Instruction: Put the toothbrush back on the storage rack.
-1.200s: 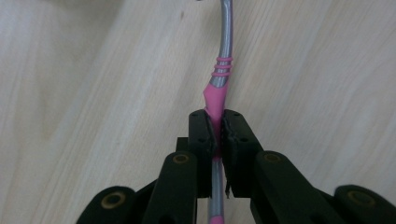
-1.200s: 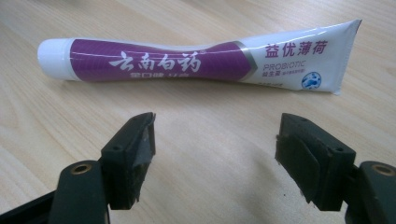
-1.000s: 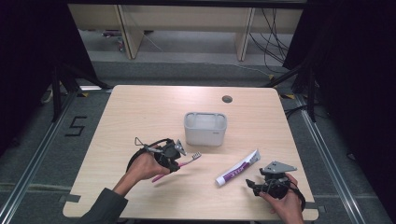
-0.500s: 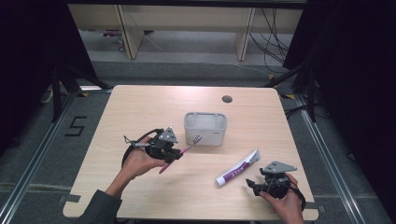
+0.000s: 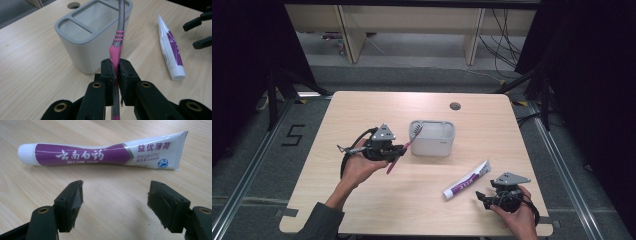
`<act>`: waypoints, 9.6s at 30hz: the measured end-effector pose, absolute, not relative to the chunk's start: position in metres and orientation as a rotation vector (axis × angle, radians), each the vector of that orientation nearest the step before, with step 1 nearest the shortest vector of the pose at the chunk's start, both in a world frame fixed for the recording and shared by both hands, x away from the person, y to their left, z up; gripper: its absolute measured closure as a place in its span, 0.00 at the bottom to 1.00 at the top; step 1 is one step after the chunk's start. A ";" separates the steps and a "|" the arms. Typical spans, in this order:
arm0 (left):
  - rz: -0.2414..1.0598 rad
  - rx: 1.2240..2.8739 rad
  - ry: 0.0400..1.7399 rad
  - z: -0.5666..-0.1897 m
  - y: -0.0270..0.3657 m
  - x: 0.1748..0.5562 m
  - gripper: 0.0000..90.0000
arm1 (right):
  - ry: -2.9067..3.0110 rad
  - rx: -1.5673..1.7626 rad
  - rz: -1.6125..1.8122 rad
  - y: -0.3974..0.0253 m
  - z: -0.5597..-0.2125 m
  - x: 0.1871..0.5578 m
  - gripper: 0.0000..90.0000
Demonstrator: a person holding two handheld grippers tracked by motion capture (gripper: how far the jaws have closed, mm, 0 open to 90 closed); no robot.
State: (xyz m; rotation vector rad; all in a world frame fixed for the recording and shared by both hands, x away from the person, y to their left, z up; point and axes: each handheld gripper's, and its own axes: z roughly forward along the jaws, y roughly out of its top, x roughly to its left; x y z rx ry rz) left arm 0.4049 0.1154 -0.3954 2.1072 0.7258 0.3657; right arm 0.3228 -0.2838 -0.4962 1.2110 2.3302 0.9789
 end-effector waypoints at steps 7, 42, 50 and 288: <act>0.443 1.985 0.770 -0.380 0.116 0.414 0.91 | 2.334 1.250 0.981 -0.282 -0.496 0.322 0.32; 0.545 1.846 0.890 -0.352 0.077 0.474 0.91 | 2.330 1.211 0.989 -0.282 -0.497 0.324 0.32; 0.537 1.823 0.897 -0.354 0.067 0.483 0.91 | 2.344 1.179 0.990 -0.283 -0.497 0.325 0.32; 0.424 2.105 0.984 -0.510 0.189 0.294 0.28 | 2.638 0.798 0.974 -0.186 -0.491 0.312 1.00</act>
